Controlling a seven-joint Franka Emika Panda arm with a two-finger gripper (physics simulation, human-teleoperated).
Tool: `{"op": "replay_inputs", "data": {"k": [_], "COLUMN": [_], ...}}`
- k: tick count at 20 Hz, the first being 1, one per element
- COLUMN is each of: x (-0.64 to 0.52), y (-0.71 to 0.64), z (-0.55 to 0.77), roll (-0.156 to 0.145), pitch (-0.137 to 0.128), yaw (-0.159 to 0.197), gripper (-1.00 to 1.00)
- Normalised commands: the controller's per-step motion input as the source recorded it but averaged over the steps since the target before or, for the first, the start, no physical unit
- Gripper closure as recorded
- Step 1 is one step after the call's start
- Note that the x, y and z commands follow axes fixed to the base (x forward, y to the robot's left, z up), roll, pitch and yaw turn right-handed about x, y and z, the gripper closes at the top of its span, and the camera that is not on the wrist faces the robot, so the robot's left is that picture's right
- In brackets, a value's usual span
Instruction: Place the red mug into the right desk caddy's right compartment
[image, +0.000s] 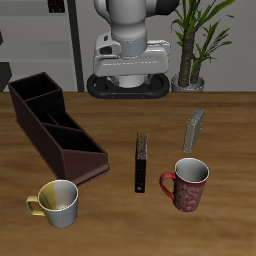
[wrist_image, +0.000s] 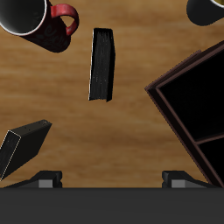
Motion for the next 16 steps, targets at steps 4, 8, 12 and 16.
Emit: {"op": "replay_inputs", "data": {"k": [4, 8, 12, 16], "x": [0.08, 0.22, 0.31, 0.52], "y": [0.12, 0.43, 0.7, 1.0], "z": [-0.08, -0.03, 0.14, 0.19], "roll": [-0.024, -0.005, 0.01, 0.025], "pitch": [0.0, 0.015, -0.038, -0.031], "yaw": [-0.003, -0.008, -0.002, -0.003], "gripper": [-1.0, -1.0, -1.0, -1.0]}}
